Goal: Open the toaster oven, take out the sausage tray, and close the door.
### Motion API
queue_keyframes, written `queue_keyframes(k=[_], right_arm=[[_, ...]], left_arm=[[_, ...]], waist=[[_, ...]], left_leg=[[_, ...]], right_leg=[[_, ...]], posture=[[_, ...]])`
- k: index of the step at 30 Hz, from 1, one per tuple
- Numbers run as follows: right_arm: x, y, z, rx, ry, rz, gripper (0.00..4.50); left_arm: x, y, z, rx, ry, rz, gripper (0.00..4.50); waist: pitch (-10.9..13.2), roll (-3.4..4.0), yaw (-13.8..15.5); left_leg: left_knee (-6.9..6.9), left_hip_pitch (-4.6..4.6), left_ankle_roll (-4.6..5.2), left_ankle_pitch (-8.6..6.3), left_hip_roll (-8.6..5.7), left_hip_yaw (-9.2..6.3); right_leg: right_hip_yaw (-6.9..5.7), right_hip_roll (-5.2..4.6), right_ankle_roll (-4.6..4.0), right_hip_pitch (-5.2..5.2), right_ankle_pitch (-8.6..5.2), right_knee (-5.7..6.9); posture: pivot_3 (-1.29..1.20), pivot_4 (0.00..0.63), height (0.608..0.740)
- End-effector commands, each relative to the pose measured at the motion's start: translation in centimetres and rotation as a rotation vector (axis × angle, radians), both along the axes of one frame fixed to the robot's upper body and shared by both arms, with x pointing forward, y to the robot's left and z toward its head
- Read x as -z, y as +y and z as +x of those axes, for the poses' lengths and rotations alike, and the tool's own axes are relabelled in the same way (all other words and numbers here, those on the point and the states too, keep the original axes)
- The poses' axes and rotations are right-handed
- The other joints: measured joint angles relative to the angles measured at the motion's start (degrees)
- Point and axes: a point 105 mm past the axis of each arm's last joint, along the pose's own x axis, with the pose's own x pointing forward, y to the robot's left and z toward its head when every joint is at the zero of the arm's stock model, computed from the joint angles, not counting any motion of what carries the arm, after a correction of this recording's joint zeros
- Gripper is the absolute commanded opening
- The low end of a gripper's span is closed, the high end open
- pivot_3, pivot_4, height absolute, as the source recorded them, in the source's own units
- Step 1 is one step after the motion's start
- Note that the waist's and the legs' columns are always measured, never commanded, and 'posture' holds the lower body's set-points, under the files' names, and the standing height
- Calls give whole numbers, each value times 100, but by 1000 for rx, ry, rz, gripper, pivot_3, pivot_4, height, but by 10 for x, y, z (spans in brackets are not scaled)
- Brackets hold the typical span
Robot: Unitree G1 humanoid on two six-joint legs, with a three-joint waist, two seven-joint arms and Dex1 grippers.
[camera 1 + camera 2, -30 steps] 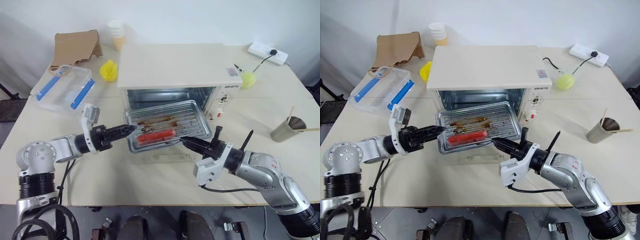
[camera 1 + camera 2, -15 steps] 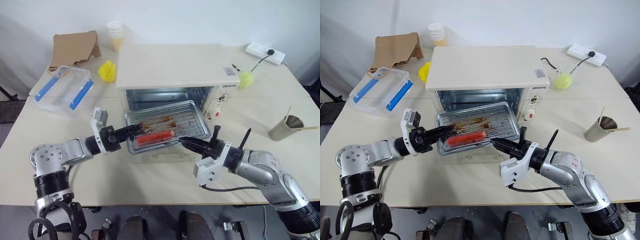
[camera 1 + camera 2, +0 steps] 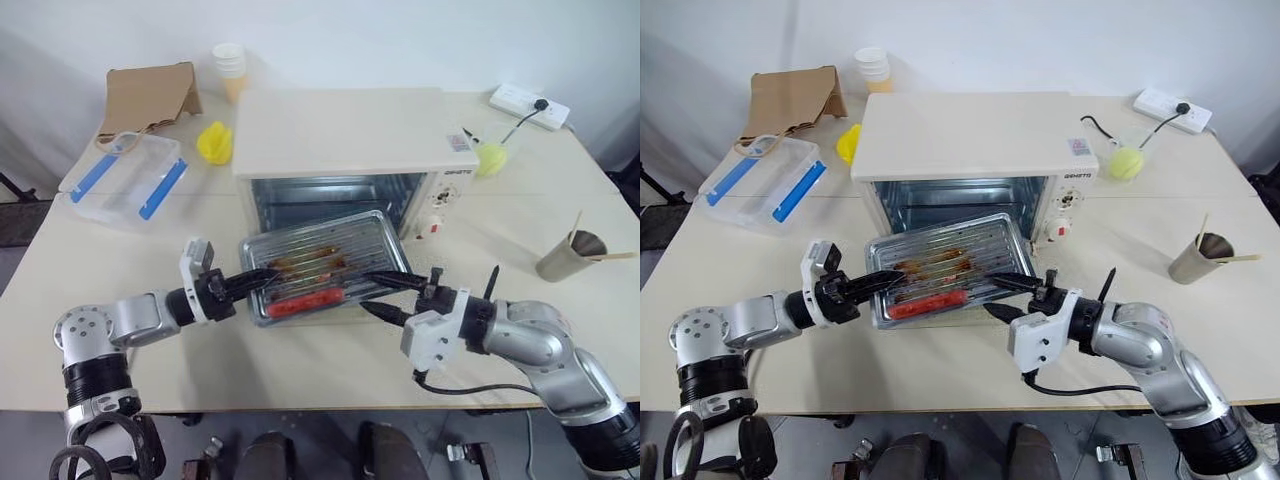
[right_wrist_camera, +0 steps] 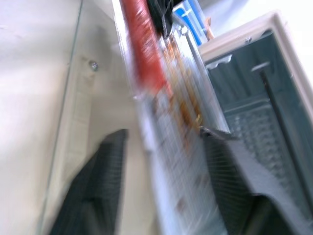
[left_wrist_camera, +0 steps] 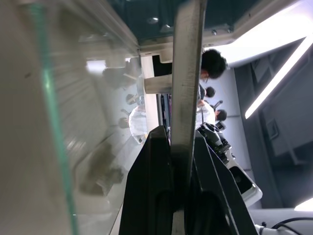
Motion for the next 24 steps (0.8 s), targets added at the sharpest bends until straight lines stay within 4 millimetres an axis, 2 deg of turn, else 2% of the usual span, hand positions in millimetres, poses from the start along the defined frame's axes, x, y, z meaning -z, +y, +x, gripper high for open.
queue_keyframes(k=[1,2,6,9,11,14,16,19,24], right_arm=[[-11,-15,-8,-14,119,96,3819],[-14,-22,-7,4,169,145,4149],[-23,-55,2,101,312,315,4149],[-16,-80,4,168,445,382,4149],[-16,-88,6,190,467,408,4149],[-4,-113,14,279,531,443,4149],[13,-127,15,330,581,411,4149],[36,-137,20,365,647,378,3535],[53,-137,26,352,706,343,1886]], left_arm=[[-6,14,-9,-20,9,-54,0],[-5,19,-13,-33,16,-61,0],[-7,42,-31,-70,17,-95,0],[-7,64,-51,-116,8,-118,0],[-7,69,-57,-129,4,-123,0],[-1,85,-76,-199,16,-121,0],[3,96,-87,-273,16,-113,0],[10,111,-104,-402,16,-131,0],[18,118,-126,-501,22,-144,0]], waist=[[0,0,0],[0,0,1],[0,0,-8],[0,0,-3],[0,0,9],[0,1,2],[-1,-1,-13],[0,3,-15],[0,3,-29]], left_leg=[[0,2,0,0,0,0],[-1,5,0,0,0,0],[-5,15,0,0,1,5],[-6,29,1,-1,1,17],[-17,39,3,-2,0,32],[-22,45,3,-2,-1,43],[-40,57,3,-2,0,57],[-55,58,2,-3,4,65],[-54,62,-1,-5,36,81]], right_leg=[[1,0,0,1,0,1],[1,-1,0,3,0,1],[12,-1,-1,5,0,3],[18,-1,-6,17,-3,0],[31,0,-9,17,-5,-3],[46,-1,-13,16,-7,-6],[58,-2,-13,17,-7,-16],[61,-1,-19,11,-10,-26],[64,1,-30,9,-16,-39]], posture=[[0,150,740],[0,150,740],[0,150,740],[0,150,740],[0,150,740],[0,150,740],[0,150,740],[0,150,740],[0,150,740]])
